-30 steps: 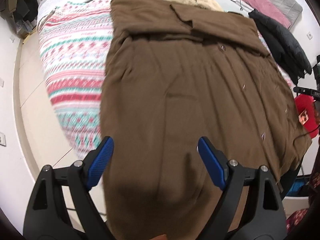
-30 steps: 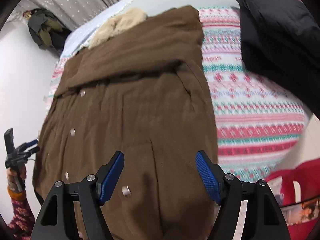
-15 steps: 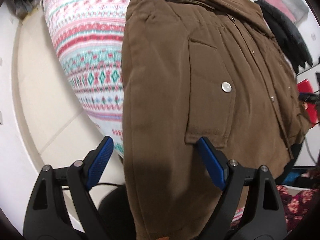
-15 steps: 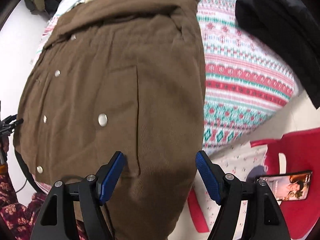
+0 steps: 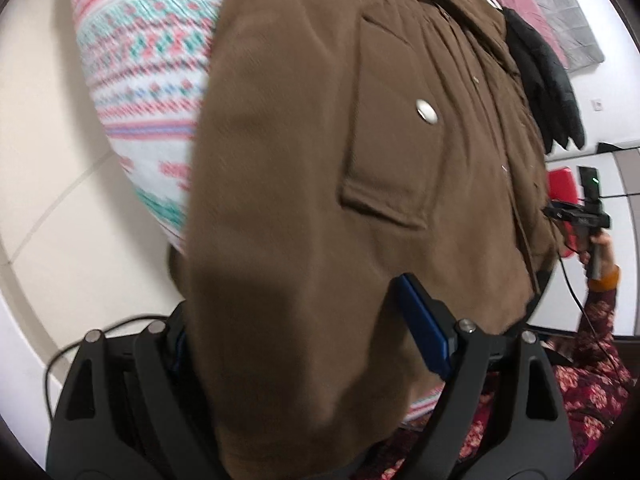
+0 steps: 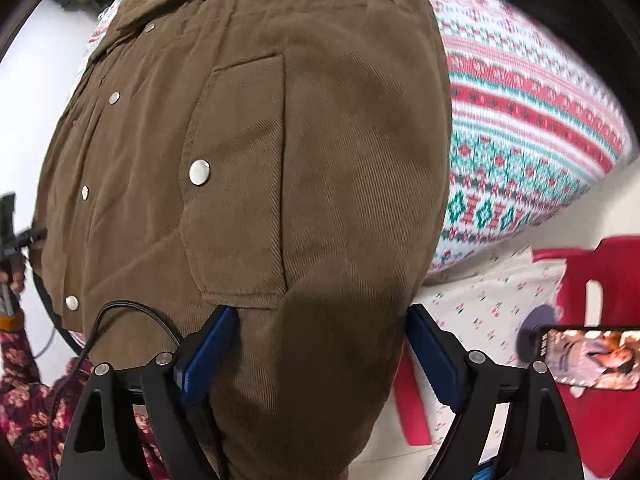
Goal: Fold large clothes
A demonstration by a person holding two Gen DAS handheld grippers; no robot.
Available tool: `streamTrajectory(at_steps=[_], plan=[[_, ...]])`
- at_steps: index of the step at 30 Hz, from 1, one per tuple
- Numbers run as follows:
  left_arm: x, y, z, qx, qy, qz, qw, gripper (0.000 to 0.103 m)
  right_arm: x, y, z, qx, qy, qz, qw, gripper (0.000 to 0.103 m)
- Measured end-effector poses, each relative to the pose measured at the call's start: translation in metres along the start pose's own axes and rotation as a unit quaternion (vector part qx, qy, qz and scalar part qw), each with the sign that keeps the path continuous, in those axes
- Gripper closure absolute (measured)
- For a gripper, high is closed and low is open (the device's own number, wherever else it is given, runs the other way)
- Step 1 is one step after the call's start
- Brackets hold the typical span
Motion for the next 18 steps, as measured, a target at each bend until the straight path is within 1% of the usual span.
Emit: streamTrajectory(at_steps=[2, 4, 6, 7, 8, 9, 10, 11, 12, 13, 15, 16, 18], plan=[[-0.004, 0.004, -0.003, -0.002, 0.009, -0.002, 1.0, 0.022, -0.006, 0.003, -0.004, 0.004, -0.023, -0.016, 1.0, 0.015], [-0.009, 0.005, 0.0, -0.011, 0.014, -0.001, 0.9998, 0.03, -0.01, 0.007, -0.006, 0.005, -0.047, -0.03, 0.998, 0.015], [-0.011, 0.008, 0.005, -0.019, 0.024, 0.006, 0.9995, 0.044, -0.011, 0.012, -0.009, 0.006, -0.075, -0.038, 0.996, 0.016], [-0.012, 0.01, 0.007, -0.021, 0.026, 0.007, 0.9994, 0.047, -0.011, 0.015, -0.009, 0.005, -0.083, -0.037, 0.996, 0.02], [-0.014, 0.011, 0.008, -0.023, 0.029, 0.007, 0.9993, 0.057, -0.011, 0.017, -0.008, 0.001, -0.093, -0.035, 0.995, 0.024], [-0.016, 0.013, 0.01, -0.026, 0.031, 0.009, 0.9991, 0.067, -0.009, 0.02, -0.005, -0.008, -0.107, -0.033, 0.994, 0.037], [-0.019, 0.013, 0.013, -0.03, 0.03, 0.009, 0.999, 0.073, -0.007, 0.021, -0.002, -0.012, -0.117, -0.033, 0.993, 0.055], [-0.02, 0.012, 0.014, -0.034, 0.029, 0.009, 0.999, 0.084, -0.003, 0.022, 0.003, -0.024, -0.126, -0.028, 0.991, 0.061], [-0.025, 0.012, 0.019, -0.043, 0.025, 0.007, 0.9987, 0.087, 0.002, 0.024, 0.009, -0.035, -0.122, -0.018, 0.992, 0.074], [-0.032, 0.008, 0.022, -0.05, 0.021, 0.004, 0.9985, 0.088, 0.007, 0.023, 0.014, -0.046, -0.119, -0.01, 0.992, 0.083], [-0.039, 0.005, 0.03, -0.065, 0.024, -0.002, 0.9976, 0.09, 0.022, 0.023, 0.027, -0.068, -0.104, 0.009, 0.992, 0.087], [-0.044, 0.003, 0.037, -0.077, 0.031, -0.007, 0.9966, 0.091, 0.029, 0.022, 0.035, -0.083, -0.097, 0.018, 0.992, 0.089], [-0.056, -0.005, 0.051, -0.106, 0.045, -0.019, 0.9932, 0.091, 0.04, 0.02, 0.048, -0.109, -0.094, 0.032, 0.989, 0.09]])
Point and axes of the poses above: each gripper's, at about its wrist camera, not at the fingertips, and z roughly against the way its jaws point, x to its left, y to its underside, the point moved 3 cm from there along -z, roughly the way its jaws point, and after that the axes turned 1 degree about z, right-handed, at the moved point
